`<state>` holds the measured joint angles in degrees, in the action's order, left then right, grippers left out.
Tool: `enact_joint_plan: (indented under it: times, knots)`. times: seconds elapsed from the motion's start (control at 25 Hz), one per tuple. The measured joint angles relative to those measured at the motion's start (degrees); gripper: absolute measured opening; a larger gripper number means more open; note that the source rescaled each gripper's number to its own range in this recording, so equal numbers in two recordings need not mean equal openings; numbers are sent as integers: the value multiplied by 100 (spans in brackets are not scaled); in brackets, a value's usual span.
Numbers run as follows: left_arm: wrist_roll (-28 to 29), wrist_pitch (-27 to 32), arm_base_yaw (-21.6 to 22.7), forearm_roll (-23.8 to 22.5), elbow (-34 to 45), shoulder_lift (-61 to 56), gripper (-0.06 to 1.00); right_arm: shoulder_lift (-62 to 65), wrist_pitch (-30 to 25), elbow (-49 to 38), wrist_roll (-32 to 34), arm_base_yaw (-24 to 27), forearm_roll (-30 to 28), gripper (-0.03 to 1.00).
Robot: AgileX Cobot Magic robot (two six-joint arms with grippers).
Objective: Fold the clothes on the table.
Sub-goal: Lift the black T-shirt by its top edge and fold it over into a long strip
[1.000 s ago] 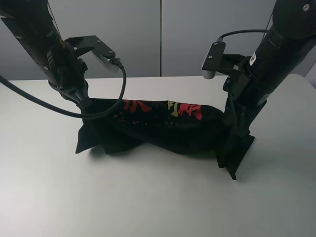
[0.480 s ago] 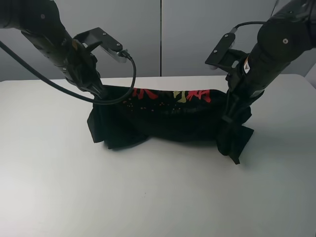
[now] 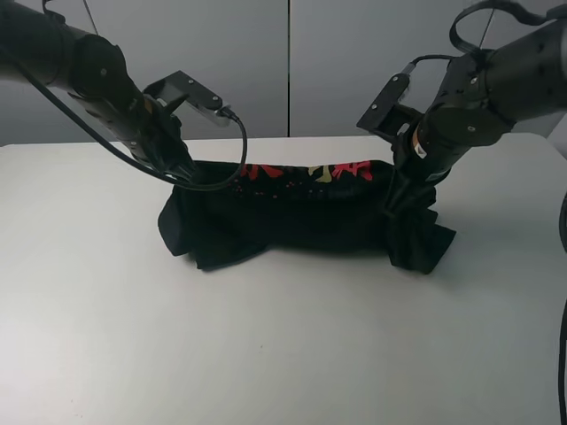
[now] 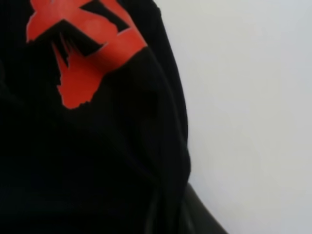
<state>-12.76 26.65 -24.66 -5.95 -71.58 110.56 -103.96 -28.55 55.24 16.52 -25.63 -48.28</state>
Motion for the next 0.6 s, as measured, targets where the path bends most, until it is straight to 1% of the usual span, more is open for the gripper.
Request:
enact_joint_plan:
  times: [0.04, 0.08, 0.12, 0.16, 0.2, 0.24, 0.28, 0.32, 0.36, 0.4, 0.44, 0.52, 0.56, 0.6]
  knots:
    - [9, -75, 0, -10, 0, 27, 5, -70, 14, 0, 232, 0, -188, 11]
    - [35, -143, 0, -10, 0, 54, 11, -142, 46, 0, 449, 0, -347, 20]
    - [62, -191, 0, -10, 0, 67, 19, -189, 87, -3, 634, 0, -532, 30]
    - [110, -254, 0, -10, 0, 77, 29, -234, 149, -3, 887, 0, -698, 39]
    - [151, -324, 4, -10, 0, 75, 40, -250, 196, -3, 1192, 0, -833, 51]
    - [221, -385, 19, -10, 0, 75, 55, -255, 236, -3, 1567, 0, -984, 64]
    - [366, -430, 29, -10, 0, 75, 71, -255, 263, -3, 1895, 0, -1145, 74]
    - [558, -485, 44, -14, 0, 75, 84, -255, 263, -3, 2296, 0, -1267, 85]
    - [759, -509, 72, -14, 0, 75, 93, -255, 245, -3, 2641, 0, -1320, 93]
    - [912, -509, 97, -14, 0, 75, 97, -255, 182, -3, 2867, 0, -1331, 97]
    - [1079, -467, 110, -14, 0, 75, 99, -255, 86, -3, 3050, 0, -1289, 98]
    - [1435, -131, 122, -14, -74, 75, 99, -255, -164, 9, 3153, 0, -920, 100]
    - [1633, 61, 122, -1, -147, 75, 100, -264, -290, 74, 3064, 43, -524, 100]
    - [1811, 318, 122, 9, -235, 75, 100, -264, -367, 163, 2818, 93, -7, 100]
